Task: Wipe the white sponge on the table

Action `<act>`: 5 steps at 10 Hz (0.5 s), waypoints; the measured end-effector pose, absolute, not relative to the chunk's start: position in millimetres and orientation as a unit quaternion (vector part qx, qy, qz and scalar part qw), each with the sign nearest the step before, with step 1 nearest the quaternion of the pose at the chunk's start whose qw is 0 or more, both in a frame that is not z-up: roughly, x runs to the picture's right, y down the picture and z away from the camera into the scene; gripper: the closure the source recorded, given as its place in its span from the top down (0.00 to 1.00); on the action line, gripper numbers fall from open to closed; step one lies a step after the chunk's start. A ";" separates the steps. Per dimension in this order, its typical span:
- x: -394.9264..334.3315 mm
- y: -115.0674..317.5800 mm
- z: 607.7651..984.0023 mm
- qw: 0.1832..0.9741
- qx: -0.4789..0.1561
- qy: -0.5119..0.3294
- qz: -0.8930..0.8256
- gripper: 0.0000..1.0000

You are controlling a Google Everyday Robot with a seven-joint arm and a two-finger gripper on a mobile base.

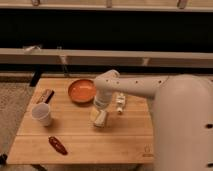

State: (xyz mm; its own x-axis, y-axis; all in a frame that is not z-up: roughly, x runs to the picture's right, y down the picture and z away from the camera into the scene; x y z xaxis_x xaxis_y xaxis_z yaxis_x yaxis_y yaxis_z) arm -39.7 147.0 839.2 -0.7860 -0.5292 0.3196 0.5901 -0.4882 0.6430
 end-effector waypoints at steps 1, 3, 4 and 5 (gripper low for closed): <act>-37.6 150.9 847.5 0.328 -0.047 -0.392 -0.858 0.80; -26.7 162.1 863.6 0.341 -0.062 -0.403 -0.847 0.80; -24.1 164.8 865.9 0.345 -0.066 -0.407 -0.844 0.80; -22.9 166.9 867.4 0.348 -0.069 -0.409 -0.841 0.80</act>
State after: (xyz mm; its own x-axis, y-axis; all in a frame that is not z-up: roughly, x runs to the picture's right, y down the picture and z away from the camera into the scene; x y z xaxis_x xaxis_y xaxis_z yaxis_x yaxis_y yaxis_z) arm -22.9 166.9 867.4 -0.7488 -0.5281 0.4005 0.6410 -0.4233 0.6403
